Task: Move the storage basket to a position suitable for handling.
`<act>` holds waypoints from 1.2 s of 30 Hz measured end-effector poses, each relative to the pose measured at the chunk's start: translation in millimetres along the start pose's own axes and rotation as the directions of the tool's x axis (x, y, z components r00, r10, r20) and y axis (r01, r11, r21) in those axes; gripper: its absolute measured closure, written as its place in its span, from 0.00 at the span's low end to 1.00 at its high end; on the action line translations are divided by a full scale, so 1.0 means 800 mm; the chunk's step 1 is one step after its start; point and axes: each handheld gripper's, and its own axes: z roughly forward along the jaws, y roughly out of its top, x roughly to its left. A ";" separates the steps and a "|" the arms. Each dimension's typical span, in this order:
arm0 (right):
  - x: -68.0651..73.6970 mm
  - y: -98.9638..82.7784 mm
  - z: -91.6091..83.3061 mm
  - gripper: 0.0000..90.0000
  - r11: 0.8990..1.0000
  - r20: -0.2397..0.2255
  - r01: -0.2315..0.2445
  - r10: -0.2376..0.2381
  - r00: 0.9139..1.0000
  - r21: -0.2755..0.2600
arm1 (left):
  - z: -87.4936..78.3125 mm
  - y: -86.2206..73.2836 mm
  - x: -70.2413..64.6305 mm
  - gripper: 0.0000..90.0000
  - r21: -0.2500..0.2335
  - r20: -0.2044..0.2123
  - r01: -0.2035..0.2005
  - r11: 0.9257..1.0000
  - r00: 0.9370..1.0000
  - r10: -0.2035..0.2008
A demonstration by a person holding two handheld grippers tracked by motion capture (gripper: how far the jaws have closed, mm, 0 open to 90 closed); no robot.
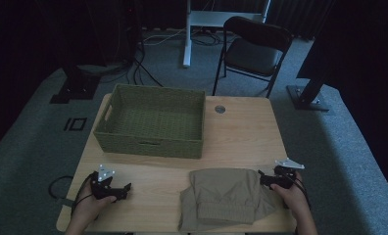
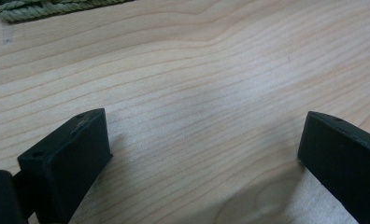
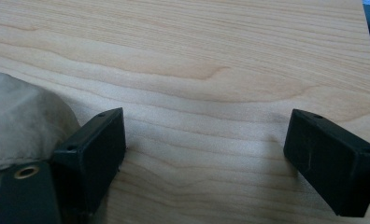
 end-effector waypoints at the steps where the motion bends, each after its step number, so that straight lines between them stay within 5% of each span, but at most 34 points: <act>1: 0.000 0.000 0.000 0.14 1.000 0.000 0.001 -0.001 1.000 0.000 | 0.000 0.000 0.001 0.03 -0.001 0.004 -0.002 1.000 1.000 0.002; 12: 0.001 0.015 0.007 0.16 1.000 0.017 -0.003 0.003 1.000 -0.001 | -0.004 0.003 0.017 0.03 0.006 0.042 0.009 1.000 0.999 -0.009; 27: 0.019 0.089 0.005 0.16 0.997 -0.002 0.028 -0.029 1.000 -0.074 | -0.019 0.031 0.046 0.04 -0.042 0.079 0.040 0.998 0.996 -0.037; 36: 0.046 0.125 0.001 0.16 0.991 -0.046 0.059 -0.064 0.997 -0.117 | -0.038 0.060 0.066 0.04 -0.097 0.059 0.053 0.994 0.997 -0.047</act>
